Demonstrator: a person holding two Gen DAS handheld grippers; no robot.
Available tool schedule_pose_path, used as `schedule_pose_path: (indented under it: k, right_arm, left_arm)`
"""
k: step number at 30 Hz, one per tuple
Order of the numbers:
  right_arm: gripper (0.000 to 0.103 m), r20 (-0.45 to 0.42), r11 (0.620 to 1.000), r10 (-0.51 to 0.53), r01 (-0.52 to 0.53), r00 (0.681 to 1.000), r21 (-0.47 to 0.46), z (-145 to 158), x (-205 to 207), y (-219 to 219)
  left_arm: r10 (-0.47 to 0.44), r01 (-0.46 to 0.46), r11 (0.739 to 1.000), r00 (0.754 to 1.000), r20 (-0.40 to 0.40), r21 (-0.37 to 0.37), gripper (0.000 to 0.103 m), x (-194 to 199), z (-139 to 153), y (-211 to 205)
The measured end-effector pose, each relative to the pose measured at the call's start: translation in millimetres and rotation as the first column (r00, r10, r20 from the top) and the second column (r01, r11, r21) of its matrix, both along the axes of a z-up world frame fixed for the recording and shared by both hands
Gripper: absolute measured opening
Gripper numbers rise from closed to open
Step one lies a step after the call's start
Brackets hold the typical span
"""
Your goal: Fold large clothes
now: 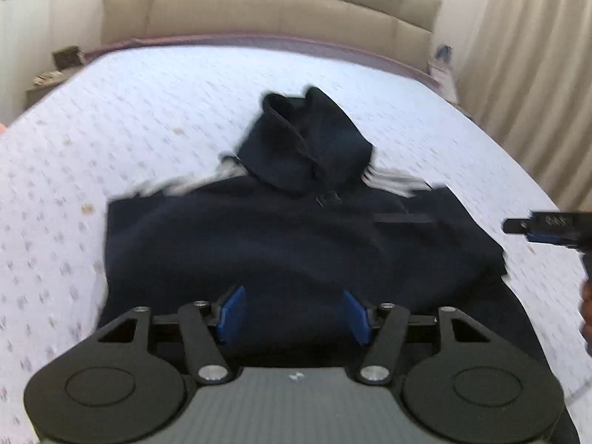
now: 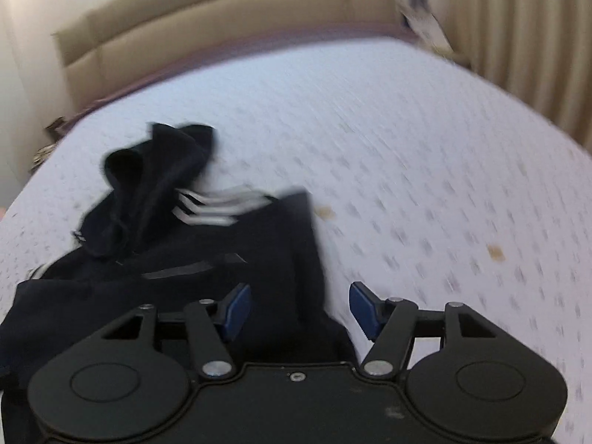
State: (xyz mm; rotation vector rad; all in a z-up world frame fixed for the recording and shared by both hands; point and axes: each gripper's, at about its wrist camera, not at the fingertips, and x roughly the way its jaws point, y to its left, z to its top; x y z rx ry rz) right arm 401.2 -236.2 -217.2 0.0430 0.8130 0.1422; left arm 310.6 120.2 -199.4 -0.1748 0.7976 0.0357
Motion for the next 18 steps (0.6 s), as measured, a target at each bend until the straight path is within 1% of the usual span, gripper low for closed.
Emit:
schedule_pose_path:
  k: [1,2,3,4,5,6,7,8,9,10,11,13,15,17,18]
  right_arm:
    - [0.042,0.016,0.999,0.027,-0.026,1.0,-0.03,0.7,1.4,12.7]
    - [0.019,0.016,0.997,0.033,-0.032,0.999,-0.066,-1.5,6.8,25.1]
    - [0.019,-0.007,0.996,0.034,-0.035,0.999,-0.079,-7.7,14.3,35.3]
    - [0.019,-0.039,0.997,0.03,-0.033,0.999,-0.067,-15.8,20.1,43.4]
    - [0.019,-0.097,0.998,0.025,-0.031,0.995,-0.061,-27.7,29.5,47.0]
    - [0.019,-0.18,0.996,0.008,-0.025,0.984,-0.091,-45.2,39.3,48.3]
    - [0.019,-0.258,0.991,-0.002,-0.032,0.966,-0.129,-62.5,46.1,49.7]
    - [0.019,-0.246,0.989,0.006,-0.042,0.969,-0.143,-68.9,46.7,49.3]
    - [0.019,-0.212,0.982,0.021,-0.06,0.977,-0.178,-69.5,44.6,53.1]
    - [0.02,-0.22,0.974,0.036,-0.083,0.975,-0.211,-69.4,44.9,58.2]
    - [0.021,-0.224,0.97,0.043,-0.094,0.974,-0.224,-67.3,45.4,59.9]
    - [0.021,-0.241,0.975,0.042,-0.093,0.969,-0.203,-65.1,48.0,56.0]
    - [0.021,-0.26,0.98,0.033,-0.082,0.965,-0.179,-55.9,47.8,49.2]
    - [0.038,-0.23,0.986,0.04,-0.075,0.972,-0.146,-37.1,33.0,39.8]
    - [0.042,-0.207,0.985,0.064,-0.095,0.976,-0.142,-27.7,21.5,35.8]
  left_arm:
    - [0.023,-0.023,1.0,1.0,-0.003,0.02,0.057,9.2,-3.1,1.1]
    - [0.048,-0.048,0.998,0.999,-0.01,0.035,0.044,20.1,-10.5,2.9]
    - [0.053,-0.052,0.998,0.998,-0.024,0.033,0.011,28.1,-19.7,4.2]
    - [0.055,-0.053,0.998,0.996,-0.064,0.027,0.002,37.6,-31.7,5.9]
    - [0.056,-0.054,0.998,0.992,-0.112,0.024,0.003,45.0,-43.6,6.8]
    - [0.055,-0.052,0.998,0.987,-0.148,0.028,0.003,51.5,-53.2,6.5]
    - [0.063,-0.055,0.997,0.983,-0.175,0.052,0.003,53.2,-64.9,4.6]
    - [0.07,-0.059,0.996,0.984,-0.165,0.072,0.004,50.7,-71.5,2.2]
    - [0.08,-0.07,0.995,0.985,-0.15,0.071,0.004,47.3,-74.4,1.7]
    - [0.093,-0.085,0.995,0.984,-0.152,0.059,0.004,46.2,-73.9,2.8]
    - [0.099,-0.092,0.994,0.982,-0.158,0.052,0.004,47.1,-72.4,4.7]
    - [0.103,-0.096,0.994,0.983,-0.152,0.052,0.004,46.1,-66.8,6.0]
    - [0.113,-0.1,0.991,0.983,-0.148,0.089,0.005,36.4,-62.9,3.4]
    - [0.111,-0.093,0.987,0.984,-0.136,0.134,0.007,18.6,-55.8,1.9]
    - [0.109,-0.088,0.985,0.985,-0.136,0.15,0.008,13.9,-51.5,2.0]
